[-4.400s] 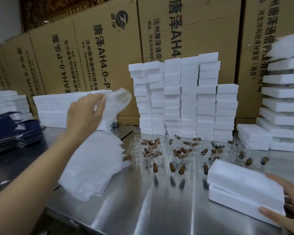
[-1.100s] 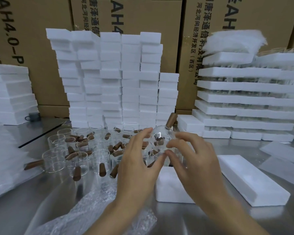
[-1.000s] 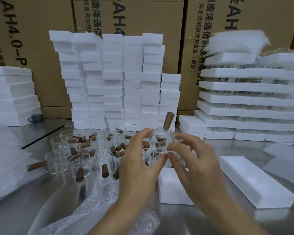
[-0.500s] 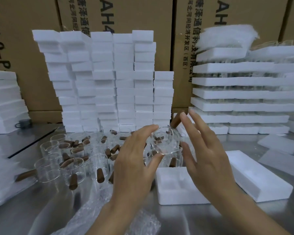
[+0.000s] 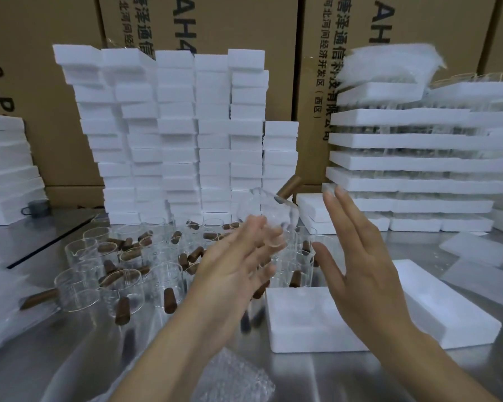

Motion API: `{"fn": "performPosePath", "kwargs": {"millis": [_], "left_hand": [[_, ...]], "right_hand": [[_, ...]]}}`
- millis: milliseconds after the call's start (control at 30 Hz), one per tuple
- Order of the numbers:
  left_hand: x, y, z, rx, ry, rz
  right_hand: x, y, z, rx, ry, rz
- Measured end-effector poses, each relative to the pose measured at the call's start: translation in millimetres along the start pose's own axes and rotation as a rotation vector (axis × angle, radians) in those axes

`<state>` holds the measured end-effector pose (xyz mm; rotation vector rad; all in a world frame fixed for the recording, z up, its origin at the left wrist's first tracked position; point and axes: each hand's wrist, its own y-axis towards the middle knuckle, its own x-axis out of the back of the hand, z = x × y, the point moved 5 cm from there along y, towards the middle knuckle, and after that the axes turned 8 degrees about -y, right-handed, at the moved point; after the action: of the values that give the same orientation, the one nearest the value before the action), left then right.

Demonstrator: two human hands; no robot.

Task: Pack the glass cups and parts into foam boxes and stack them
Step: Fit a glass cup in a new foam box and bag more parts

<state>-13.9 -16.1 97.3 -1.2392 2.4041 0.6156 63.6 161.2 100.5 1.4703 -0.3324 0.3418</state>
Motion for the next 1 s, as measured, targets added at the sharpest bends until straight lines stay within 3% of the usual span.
{"fn": "performPosePath", "kwargs": {"millis": [67, 167, 533, 1000], "left_hand": [[-2, -1, 0, 0.128, -0.262, 0.05], [-3, -2, 0, 0.196, -0.386, 0.116], [-5, -11, 17, 0.399, -0.435, 0.076], [-10, -13, 17, 0.407, -0.391, 0.081]], "right_hand": [[0, 0, 1, -0.003, 0.02, 0.015], [1, 1, 4, 0.003, 0.06, 0.029], [5, 2, 17, -0.037, 0.23, 0.052], [13, 6, 20, -0.046, 0.264, -0.01]]}}
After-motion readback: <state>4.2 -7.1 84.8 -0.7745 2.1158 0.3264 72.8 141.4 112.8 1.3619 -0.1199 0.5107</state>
